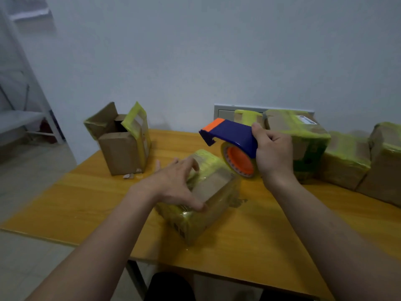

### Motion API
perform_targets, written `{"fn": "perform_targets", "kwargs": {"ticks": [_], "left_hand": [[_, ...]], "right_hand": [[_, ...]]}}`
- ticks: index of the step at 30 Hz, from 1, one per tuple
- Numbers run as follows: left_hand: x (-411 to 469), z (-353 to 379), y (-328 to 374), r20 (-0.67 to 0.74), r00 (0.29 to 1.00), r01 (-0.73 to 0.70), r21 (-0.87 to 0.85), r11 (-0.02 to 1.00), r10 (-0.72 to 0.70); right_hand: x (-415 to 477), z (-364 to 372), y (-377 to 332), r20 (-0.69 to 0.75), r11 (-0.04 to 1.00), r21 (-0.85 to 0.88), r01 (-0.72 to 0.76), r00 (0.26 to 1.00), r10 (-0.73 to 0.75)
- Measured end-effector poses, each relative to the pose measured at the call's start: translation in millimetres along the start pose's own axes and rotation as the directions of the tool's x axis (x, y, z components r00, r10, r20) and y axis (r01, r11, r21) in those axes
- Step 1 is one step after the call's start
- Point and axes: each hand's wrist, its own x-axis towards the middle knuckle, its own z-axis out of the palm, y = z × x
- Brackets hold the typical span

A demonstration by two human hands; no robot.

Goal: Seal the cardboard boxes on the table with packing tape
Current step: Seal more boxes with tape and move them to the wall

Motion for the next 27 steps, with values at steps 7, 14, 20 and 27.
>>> {"fn": "perform_targets", "kwargs": {"ticks": [7,14,20,27], "left_hand": [[9.4,-5.0,-15.1,0.09,0.964,-0.252,-0.008,0.968,0.252],[12.5,-11.4,-1.6,0.13,0.945,-0.296,-0.036,0.954,0.298],[17.1,-18.4,-9.7,-0.145,0.976,-0.205,-0.359,0.91,0.163],[91.2,1.1,-6.9,-0.423,0.88,0.003,-0.446,0.895,-0.214]], "right_hand": [[-3.0,41.9,3.0,-0.049,0.992,0.113,-0.05,0.997,0.056],[-6.3,49.7,20.6,-0.101,0.979,0.169,-0.114,0.986,0.132],[-11.4,50.3,37.1,-0.119,0.975,0.199,-0.095,0.986,0.121],[-5.0,64.1,45.6,-0.111,0.996,0.088,0.002,0.994,0.008]]}}
